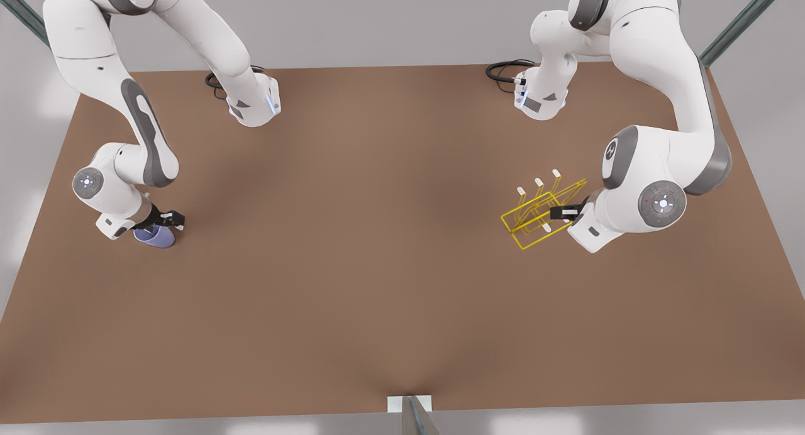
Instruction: Place the cup on the cup holder
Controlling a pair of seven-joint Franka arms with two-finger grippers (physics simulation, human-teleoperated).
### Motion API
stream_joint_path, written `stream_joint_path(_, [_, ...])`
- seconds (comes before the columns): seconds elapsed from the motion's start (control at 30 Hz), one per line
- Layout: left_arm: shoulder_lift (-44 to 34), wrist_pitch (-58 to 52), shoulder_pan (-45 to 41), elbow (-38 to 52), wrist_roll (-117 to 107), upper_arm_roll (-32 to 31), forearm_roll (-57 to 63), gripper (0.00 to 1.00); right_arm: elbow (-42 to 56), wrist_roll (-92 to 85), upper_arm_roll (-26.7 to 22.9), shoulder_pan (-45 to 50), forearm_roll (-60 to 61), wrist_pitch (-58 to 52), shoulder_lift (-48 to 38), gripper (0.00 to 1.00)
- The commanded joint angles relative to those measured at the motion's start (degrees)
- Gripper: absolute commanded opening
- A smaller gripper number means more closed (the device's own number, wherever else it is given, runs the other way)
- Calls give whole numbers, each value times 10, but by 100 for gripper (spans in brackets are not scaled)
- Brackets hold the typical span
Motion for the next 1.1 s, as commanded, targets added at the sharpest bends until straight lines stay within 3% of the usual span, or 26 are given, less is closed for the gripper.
stream_joint_path(0.0, [-1,0,1,0,-2,0,0,100,0,-18,0,-4,-7,7,6,100])
stream_joint_path(0.2, [-1,0,1,0,-2,0,0,100,0,-18,0,-6,-20,15,23,100])
stream_joint_path(0.27, [-1,0,1,0,-2,0,0,100,0,-18,0,-6,-22,15,23,35])
stream_joint_path(0.3, [-1,0,1,1,-2,0,0,100,0,-17,0,-7,-21,14,23,21])
stream_joint_path(0.83, [-1,0,1,0,-3,0,0,100,0,-14,6,-15,-37,9,8,21])
stream_joint_path(0.87, [-1,-1,1,0,-3,0,0,100,0,-11,16,-22,-36,2,4,21])
stream_joint_path(0.93, [-1,-1,1,0,-3,0,0,100,5,-7,92,-90,-33,-32,-2,21])
stream_joint_path(1.07, [-1,-1,1,0,-5,0,0,100,12,0,136,-113,-9,-78,-21,21])
